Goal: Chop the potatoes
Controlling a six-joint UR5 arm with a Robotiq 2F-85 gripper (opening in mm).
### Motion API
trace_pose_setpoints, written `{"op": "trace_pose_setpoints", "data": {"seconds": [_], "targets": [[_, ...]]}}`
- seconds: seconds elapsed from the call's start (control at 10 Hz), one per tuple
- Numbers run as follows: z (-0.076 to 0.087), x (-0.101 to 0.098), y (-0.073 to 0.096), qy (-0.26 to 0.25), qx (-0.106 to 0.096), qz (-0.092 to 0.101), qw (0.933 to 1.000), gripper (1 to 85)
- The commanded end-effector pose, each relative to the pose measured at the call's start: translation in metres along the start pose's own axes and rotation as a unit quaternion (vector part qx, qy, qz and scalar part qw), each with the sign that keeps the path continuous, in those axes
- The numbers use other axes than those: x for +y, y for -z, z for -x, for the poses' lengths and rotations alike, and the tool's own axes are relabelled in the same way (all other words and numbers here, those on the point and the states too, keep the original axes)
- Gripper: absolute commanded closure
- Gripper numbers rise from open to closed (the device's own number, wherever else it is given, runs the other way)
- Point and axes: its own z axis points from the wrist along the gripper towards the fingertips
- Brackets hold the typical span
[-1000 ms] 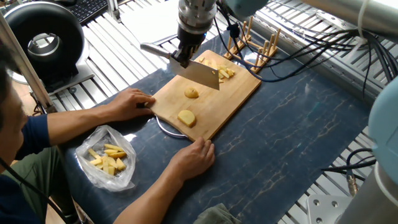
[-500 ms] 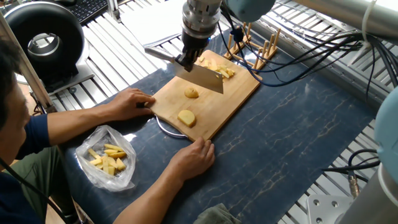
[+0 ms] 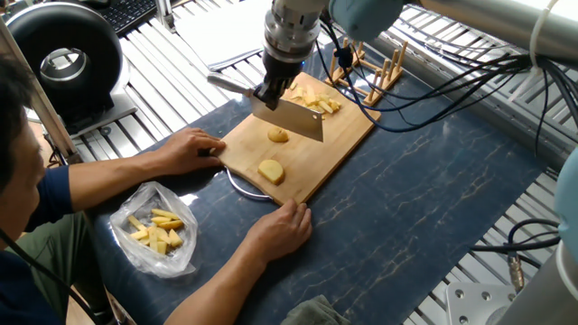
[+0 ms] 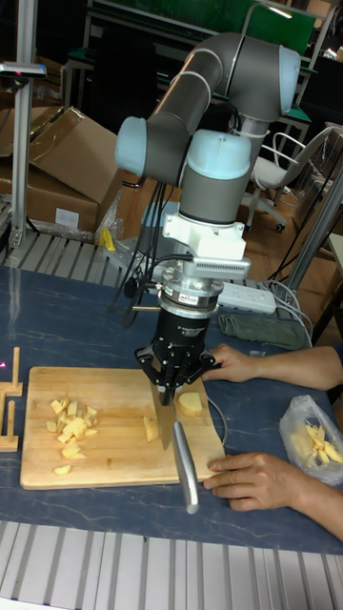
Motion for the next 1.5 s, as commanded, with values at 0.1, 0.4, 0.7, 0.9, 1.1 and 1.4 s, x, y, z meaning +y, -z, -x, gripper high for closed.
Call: {"op": "trace_pose_setpoints", "data": {"seconds": [0.1,0.4,0.7,0.9,1.1,1.4], "targets": [[0.003,0.003,-0.008,0.024,-0.013,0.008,0.9996,84.7],[0.002,-0.004,-0.007,0.024,-0.016,0.012,0.9995,84.7],[0.000,-0.008,-0.007,0.026,-0.015,0.010,0.9995,84.7],[-0.002,-0.013,-0.007,0.031,-0.016,0.012,0.9993,84.7],[-0.004,-0.013,-0.009,0.034,-0.017,0.015,0.9992,84.7],[-0.006,-0.014,-0.010,0.034,-0.018,0.015,0.9991,84.7]]}}
